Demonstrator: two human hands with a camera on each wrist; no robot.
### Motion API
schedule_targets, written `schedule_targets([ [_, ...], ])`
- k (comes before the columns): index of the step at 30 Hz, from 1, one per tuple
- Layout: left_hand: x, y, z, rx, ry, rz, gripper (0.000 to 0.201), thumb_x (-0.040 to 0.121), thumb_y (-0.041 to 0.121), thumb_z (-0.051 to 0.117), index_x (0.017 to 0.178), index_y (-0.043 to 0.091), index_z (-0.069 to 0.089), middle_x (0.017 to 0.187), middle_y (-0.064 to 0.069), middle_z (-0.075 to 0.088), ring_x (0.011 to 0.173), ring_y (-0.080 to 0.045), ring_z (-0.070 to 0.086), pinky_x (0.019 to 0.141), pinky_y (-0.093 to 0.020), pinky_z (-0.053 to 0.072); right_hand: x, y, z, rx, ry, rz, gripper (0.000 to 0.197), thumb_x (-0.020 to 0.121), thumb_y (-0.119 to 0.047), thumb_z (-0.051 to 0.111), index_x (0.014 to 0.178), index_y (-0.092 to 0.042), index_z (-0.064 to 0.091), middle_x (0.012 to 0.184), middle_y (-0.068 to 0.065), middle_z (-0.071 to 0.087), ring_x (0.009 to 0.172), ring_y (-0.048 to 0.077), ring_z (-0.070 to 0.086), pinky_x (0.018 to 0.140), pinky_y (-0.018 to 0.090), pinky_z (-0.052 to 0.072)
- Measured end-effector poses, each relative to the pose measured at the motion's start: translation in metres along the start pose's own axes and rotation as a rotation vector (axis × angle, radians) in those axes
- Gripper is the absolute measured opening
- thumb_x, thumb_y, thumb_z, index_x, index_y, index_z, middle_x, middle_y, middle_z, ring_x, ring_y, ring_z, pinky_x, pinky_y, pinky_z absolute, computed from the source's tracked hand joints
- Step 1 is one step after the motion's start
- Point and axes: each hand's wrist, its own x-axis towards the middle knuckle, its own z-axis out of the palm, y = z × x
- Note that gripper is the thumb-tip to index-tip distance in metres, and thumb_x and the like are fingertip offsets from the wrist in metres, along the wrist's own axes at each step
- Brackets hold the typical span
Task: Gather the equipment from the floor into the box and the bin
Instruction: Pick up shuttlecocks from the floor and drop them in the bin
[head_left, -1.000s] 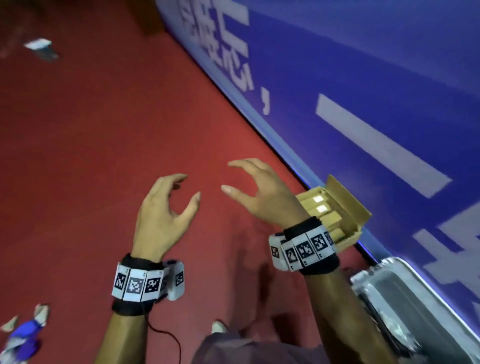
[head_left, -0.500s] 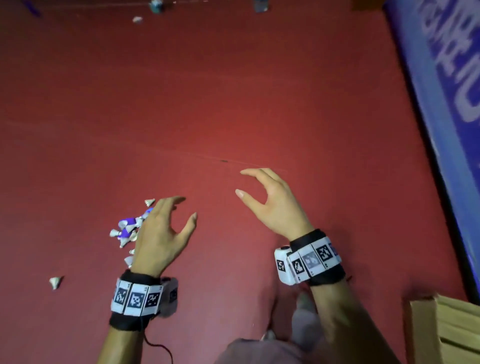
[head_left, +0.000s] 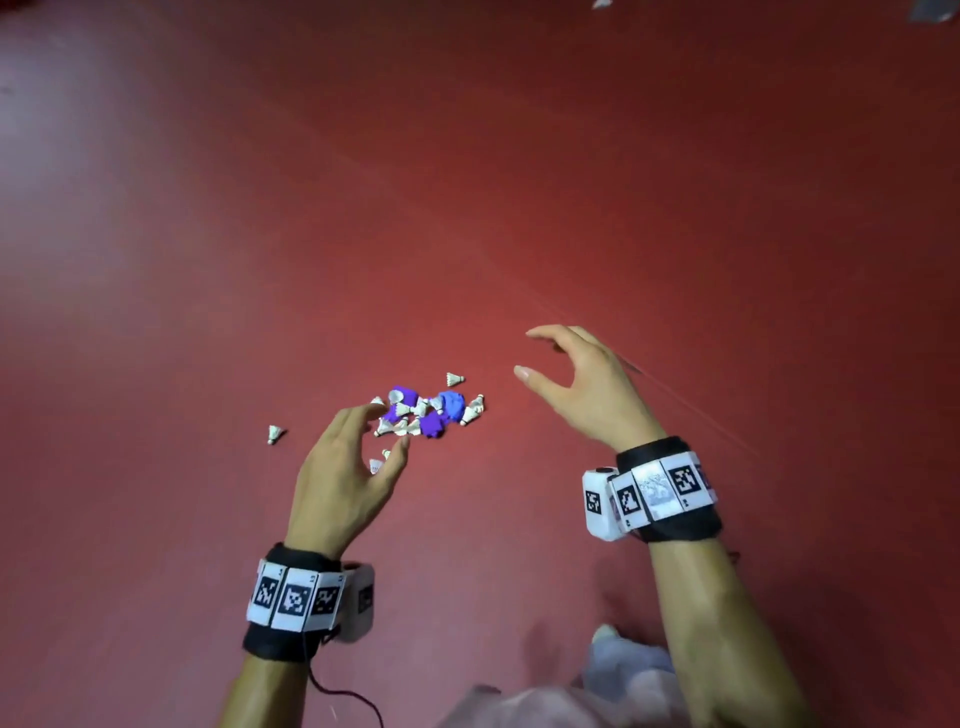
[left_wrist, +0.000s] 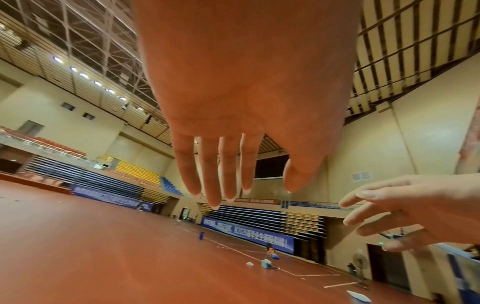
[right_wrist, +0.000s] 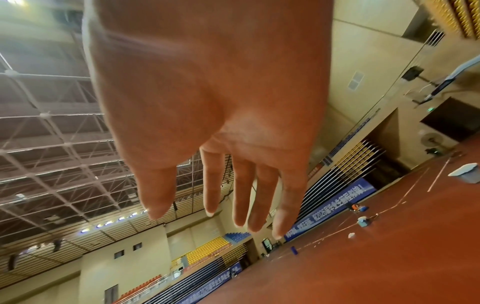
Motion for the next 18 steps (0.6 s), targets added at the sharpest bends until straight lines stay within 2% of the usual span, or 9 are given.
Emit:
schedule_targets([
  [4, 0.033, 0.006, 0.013, 0.032, 0.010, -0.097, 0.039, 0.094, 0.043, 0.069, 0.129, 0.028, 0.059, 0.122, 0.013, 0.064, 0.110, -0.006, 0.063, 0.085, -0.032, 0.054, 0.065, 0.030, 0.002, 0.020, -0.062, 0.001, 0.042, 0.091, -0.049, 0.071, 0.129, -0.035, 0.061, 0.124, -0.012, 0.060, 0.120, 0.009, 0.058, 0.104, 0.037, 0.048],
  [9, 0.070, -0.014, 0.021, 0.061, 0.006, -0.202, 0.037, 0.095, 0.042, 0.068, 0.128, 0.026, 0.061, 0.122, 0.012, 0.065, 0.109, -0.008, 0.064, 0.085, -0.033, 0.054, 0.128, 0.060, 0.034, 0.034, -0.162, 0.029, 0.042, 0.090, -0.044, 0.074, 0.128, -0.031, 0.063, 0.122, -0.008, 0.061, 0.117, 0.011, 0.060, 0.104, 0.036, 0.048],
  [13, 0.113, -0.054, 0.028, 0.083, -0.007, -0.282, 0.039, 0.095, 0.043, 0.068, 0.129, 0.026, 0.060, 0.124, 0.011, 0.064, 0.110, -0.008, 0.063, 0.082, -0.032, 0.053, 0.190, 0.079, 0.074, 0.013, -0.241, 0.047, 0.041, 0.089, -0.042, 0.075, 0.126, -0.029, 0.064, 0.120, -0.005, 0.062, 0.116, 0.014, 0.061, 0.104, 0.039, 0.049],
  [18, 0.193, -0.136, 0.043, 0.081, -0.019, -0.329, 0.039, 0.095, 0.042, 0.067, 0.130, 0.027, 0.059, 0.125, 0.011, 0.064, 0.111, -0.008, 0.063, 0.082, -0.035, 0.056, 0.292, 0.087, 0.132, -0.054, -0.307, 0.073, 0.044, 0.089, -0.045, 0.074, 0.128, -0.027, 0.064, 0.123, -0.002, 0.061, 0.118, 0.016, 0.060, 0.105, 0.036, 0.047],
])
